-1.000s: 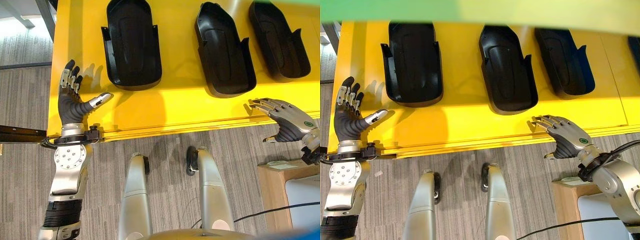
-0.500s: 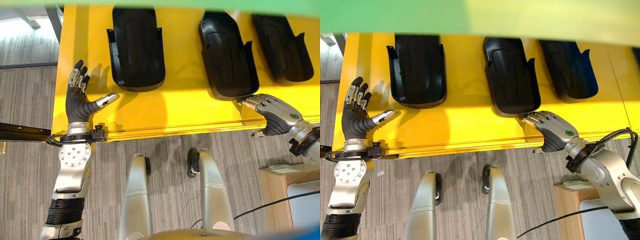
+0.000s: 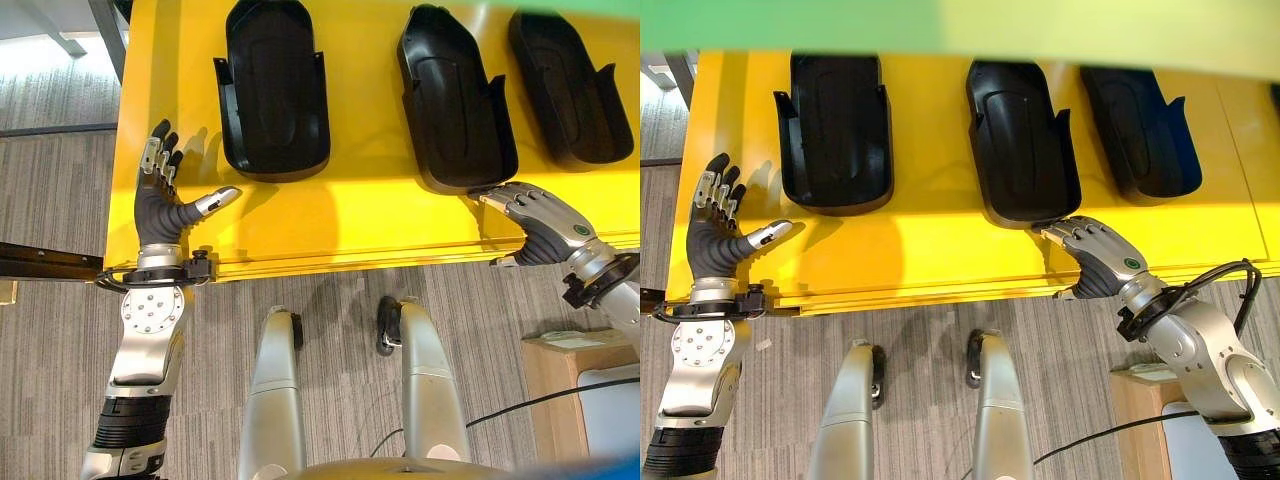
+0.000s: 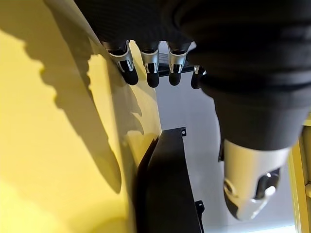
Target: Move parts from the plastic box to the shelf.
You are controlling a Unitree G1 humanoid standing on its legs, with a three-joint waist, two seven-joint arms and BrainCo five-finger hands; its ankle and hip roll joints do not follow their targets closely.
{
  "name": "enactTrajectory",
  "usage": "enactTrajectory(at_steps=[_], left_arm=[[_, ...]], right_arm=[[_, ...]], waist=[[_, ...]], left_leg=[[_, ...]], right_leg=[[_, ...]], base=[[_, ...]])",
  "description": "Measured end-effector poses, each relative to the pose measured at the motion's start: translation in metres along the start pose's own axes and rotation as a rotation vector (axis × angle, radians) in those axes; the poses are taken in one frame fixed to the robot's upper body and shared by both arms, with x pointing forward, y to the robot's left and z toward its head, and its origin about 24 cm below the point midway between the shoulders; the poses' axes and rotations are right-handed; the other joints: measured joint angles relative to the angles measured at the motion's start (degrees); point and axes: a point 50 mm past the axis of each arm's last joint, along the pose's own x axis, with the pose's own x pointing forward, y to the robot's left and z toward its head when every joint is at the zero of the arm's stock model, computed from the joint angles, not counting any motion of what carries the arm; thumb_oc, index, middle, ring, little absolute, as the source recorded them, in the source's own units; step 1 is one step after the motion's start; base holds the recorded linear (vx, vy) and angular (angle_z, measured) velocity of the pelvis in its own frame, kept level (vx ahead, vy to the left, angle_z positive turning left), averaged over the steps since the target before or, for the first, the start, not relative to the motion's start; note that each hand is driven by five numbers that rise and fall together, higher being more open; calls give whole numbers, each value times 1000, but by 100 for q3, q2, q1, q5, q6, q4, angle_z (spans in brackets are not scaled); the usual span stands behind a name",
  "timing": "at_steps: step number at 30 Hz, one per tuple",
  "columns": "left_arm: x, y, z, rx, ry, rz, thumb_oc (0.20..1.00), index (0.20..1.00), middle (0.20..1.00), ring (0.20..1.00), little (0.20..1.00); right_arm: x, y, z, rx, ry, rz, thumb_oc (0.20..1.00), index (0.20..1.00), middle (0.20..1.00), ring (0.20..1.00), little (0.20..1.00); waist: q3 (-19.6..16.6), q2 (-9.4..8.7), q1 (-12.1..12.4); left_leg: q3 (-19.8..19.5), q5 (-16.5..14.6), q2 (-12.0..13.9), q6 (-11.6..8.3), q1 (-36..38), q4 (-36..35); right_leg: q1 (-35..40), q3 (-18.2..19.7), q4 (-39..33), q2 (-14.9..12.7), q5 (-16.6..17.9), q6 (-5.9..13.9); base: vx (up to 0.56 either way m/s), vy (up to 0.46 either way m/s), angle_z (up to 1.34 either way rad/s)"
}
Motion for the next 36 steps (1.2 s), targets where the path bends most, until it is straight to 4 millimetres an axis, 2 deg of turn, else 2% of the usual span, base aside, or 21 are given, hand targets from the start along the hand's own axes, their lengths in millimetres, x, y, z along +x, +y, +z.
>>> enactTrajectory(at_steps=[11,27,36], left_arm=[[0,0,0,-2,-1,2,1000,1000,1000,1000,1000],[0,0,0,-2,-1,5,1000,1000,1000,1000,1000],[0,0,0,-3,-2,18,1000,1000,1000,1000,1000]], right_arm=[[1,-4,-1,1,15,-47,1000,1000,1000,1000,1000],[11,-20,2,-23,-15,-116,1000,1000,1000,1000,1000],[17,-19,6,-12,-37,-124,1000,1000,1000,1000,1000]], waist=[[2,46,1],[0,53,12],[10,112,16]], left_leg=[[-18,0,-8,0,-35,28],[-19,18,-10,-33,-39,36],[-27,18,-11,-33,-88,67]], right_leg=[[-27,-3,41,1,-9,-2],[-31,-3,50,3,-9,-2],[-75,-4,84,2,-14,-11]], base=[[0,0,0],[0,0,0],[0,0,0]])
